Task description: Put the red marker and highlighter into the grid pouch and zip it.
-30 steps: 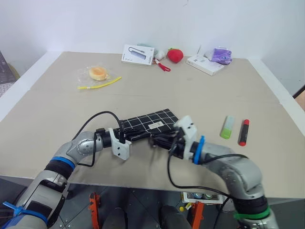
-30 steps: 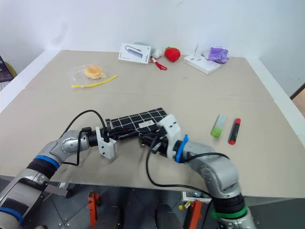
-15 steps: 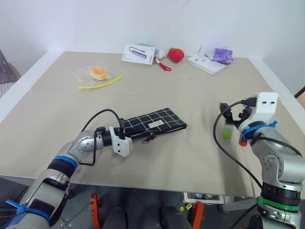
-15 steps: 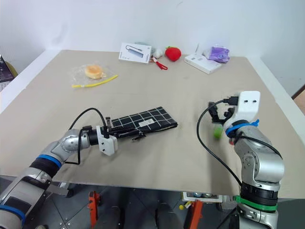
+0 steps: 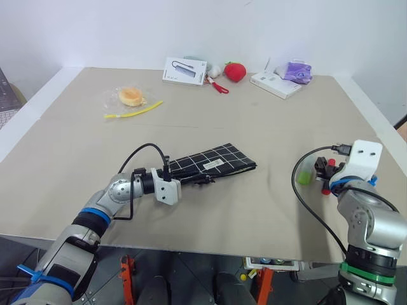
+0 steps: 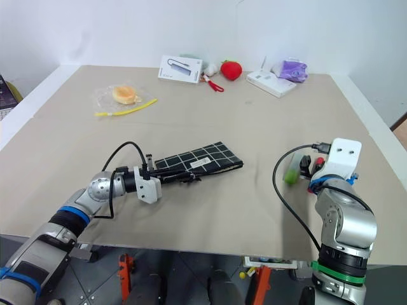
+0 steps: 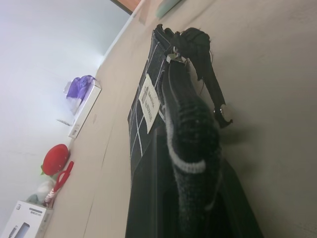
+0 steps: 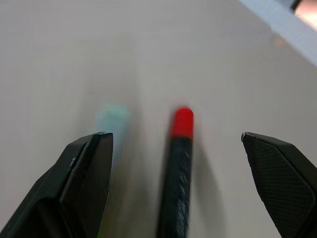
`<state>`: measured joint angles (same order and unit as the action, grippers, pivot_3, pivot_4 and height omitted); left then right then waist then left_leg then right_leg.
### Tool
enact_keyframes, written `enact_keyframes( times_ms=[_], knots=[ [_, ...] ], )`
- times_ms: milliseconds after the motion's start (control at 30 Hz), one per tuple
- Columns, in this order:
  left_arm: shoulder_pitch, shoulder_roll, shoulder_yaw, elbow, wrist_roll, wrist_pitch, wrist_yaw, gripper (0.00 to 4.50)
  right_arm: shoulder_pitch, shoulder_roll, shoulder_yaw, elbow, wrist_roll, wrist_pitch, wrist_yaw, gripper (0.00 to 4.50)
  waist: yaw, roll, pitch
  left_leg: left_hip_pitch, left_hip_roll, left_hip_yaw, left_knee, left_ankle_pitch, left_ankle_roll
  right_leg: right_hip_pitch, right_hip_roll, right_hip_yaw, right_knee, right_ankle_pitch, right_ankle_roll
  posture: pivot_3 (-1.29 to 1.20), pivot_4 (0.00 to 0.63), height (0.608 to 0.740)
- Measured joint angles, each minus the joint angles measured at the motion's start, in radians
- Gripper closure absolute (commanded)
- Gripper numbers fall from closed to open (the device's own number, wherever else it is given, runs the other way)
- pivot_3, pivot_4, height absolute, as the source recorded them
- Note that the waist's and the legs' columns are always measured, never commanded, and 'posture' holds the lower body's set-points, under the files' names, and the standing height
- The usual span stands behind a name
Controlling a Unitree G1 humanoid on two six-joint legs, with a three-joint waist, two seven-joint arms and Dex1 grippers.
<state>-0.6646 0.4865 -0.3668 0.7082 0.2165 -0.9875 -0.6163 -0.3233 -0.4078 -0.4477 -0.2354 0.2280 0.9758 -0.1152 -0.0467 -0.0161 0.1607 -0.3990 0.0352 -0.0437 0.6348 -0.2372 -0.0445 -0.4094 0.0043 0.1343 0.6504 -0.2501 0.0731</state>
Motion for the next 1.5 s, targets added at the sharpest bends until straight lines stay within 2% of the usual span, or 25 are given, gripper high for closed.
enact_keyframes(
  times_ms=[167, 200, 267, 467, 500, 667, 700, 800, 867, 967, 1067, 1200, 1500],
  knots=[
    [0.001, -0.005, 0.004, -0.001, -0.013, 0.013, -0.012, 4.5, 0.004, 0.001, -0.02, 0.029, -0.015, 0.028, -0.007, 0.03, 0.0, 0.001, 0.001, 0.0, 0.0, 0.0, 0.0, 0.0, 0.0, 0.0, 0.0, 0.0, 0.0, 0.0, 0.0, 0.0, 0.15, 0.734],
    [0.001, -0.007, 0.004, -0.002, -0.02, 0.015, -0.017, 4.5, 0.005, 0.001, -0.022, 0.034, -0.016, 0.037, -0.004, 0.27, -0.001, 0.001, 0.001, 0.0, 0.0, 0.0, 0.0, 0.0, 0.0, 0.0, 0.0, 0.0, 0.0, 0.0, 0.0, 0.0, 0.15, 0.734],
    [0.001, -0.012, 0.005, -0.008, -0.026, 0.018, -0.023, 4.5, 0.006, 0.004, -0.024, 0.044, -0.016, 0.049, 0.001, 0.86, -0.001, 0.001, 0.001, 0.0, 0.0, 0.0, 0.0, 0.0, 0.0, 0.0, 0.0, 0.0, 0.0, 0.0, 0.0, 0.0, 0.15, 0.734],
    [0.001, -0.025, 0.013, -0.018, -0.041, 0.036, -0.027, 4.5, -0.006, 0.011, -0.037, 0.056, -0.015, 0.075, 0.008, 3.71, 0.001, 0.001, 0.001, -0.001, -0.001, -0.002, 0.0, 0.0, 0.0, 0.001, -0.001, -0.002, 0.0, 0.0, 0.0, 0.0, 0.15, 0.734],
    [0.001, -0.027, 0.015, -0.019, -0.043, 0.037, -0.027, 4.5, -0.007, 0.009, -0.038, 0.058, -0.015, 0.076, 0.01, 3.91, 0.001, 0.001, 0.001, -0.001, -0.001, -0.002, 0.0, 0.0, 0.0, 0.001, -0.001, -0.002, 0.0, 0.0, 0.0, 0.0, 0.15, 0.734],
    [0.001, -0.033, 0.024, -0.021, -0.069, 0.053, -0.032, 4.5, -0.031, 0.012, -0.078, 0.095, -0.004, 0.045, 0.019, 3.94, 0.0, 0.001, 0.001, -0.002, -0.004, -0.002, 0.002, 0.0, 0.001, 0.001, -0.004, -0.002, 0.0, 0.0, 0.0, 0.0, 0.15, 0.734],
    [0.001, -0.034, 0.026, -0.024, -0.08, 0.06, -0.041, 4.5, -0.037, 0.0, -0.084, 0.117, 0.003, -0.002, 0.056, 3.94, -0.001, 0.002, 0.001, -0.002, -0.004, -0.002, 0.002, 0.0, 0.001, 0.001, -0.004, -0.002, 0.0, 0.0, 0.001, 0.0, 0.15, 0.734],
    [0.001, -0.041, 0.031, -0.038, -0.117, 0.089, -0.072, 4.5, -0.046, -0.184, 0.051, 0.098, 0.029, -0.245, 0.37, 3.94, -0.006, 0.014, 0.009, -0.003, -0.007, 0.0, 0.002, 0.001, 0.002, -0.001, -0.007, 0.0, -0.001, 0.0, 0.006, 0.0, 0.15, 0.734],
    [0.001, -0.048, 0.031, -0.055, -0.134, 0.102, -0.091, 4.5, -0.049, -0.299, 0.108, 0.003, 0.093, -0.353, 0.607, 3.94, -0.01, 0.013, 0.009, -0.003, -0.005, -0.003, 0.002, -0.001, 0.004, 0.0, -0.005, -0.003, -0.001, -0.002, 0.005, 0.0, 0.15, 0.734],
    [0.0, -0.052, 0.031, -0.06, -0.152, 0.124, -0.119, 4.5, -0.017, -0.428, 0.176, -0.094, 0.187, -0.404, 0.879, 3.94, -0.009, 0.009, 0.008, -0.004, -0.005, -0.01, 0.002, -0.002, 0.007, 0.002, -0.004, -0.009, -0.001, -0.001, -0.001, 0.0, 0.15, 0.734],
    [0.0, -0.052, 0.033, -0.062, -0.178, 0.148, -0.149, 4.5, 0.01, -0.545, 0.277, -0.087, 0.183, -0.43, 1.054, 3.94, -0.001, 0.009, 0.009, -0.007, -0.007, -0.011, 0.003, -0.002, 0.007, 0.001, -0.007, -0.01, -0.001, 0.0, -0.004, 0.0, 0.15, 0.734],
    [-0.004, -0.061, 0.05, -0.094, -0.2, 0.183, -0.177, 4.5, -0.012, -0.647, 0.378, -0.051, 0.101, -0.521, 1.167, 3.94, -0.001, 0.007, 0.01, -0.007, -0.009, -0.011, 0.005, -0.001, 0.006, 0.001, -0.009, -0.011, -0.001, 0.0, -0.003, 0.0, 0.15, 0.734],
    [-0.006, -0.071, 0.063, -0.149, -0.208, 0.212, -0.196, 4.5, -0.053, -0.648, 0.477, 0.075, -0.03, -0.645, 1.199, 3.94, 0.0, 0.007, 0.01, -0.007, -0.008, -0.012, 0.005, 0.0, 0.004, 0.001, -0.008, -0.012, 0.0, 0.001, -0.004, 0.0, 0.15, 0.734]
  ],
)
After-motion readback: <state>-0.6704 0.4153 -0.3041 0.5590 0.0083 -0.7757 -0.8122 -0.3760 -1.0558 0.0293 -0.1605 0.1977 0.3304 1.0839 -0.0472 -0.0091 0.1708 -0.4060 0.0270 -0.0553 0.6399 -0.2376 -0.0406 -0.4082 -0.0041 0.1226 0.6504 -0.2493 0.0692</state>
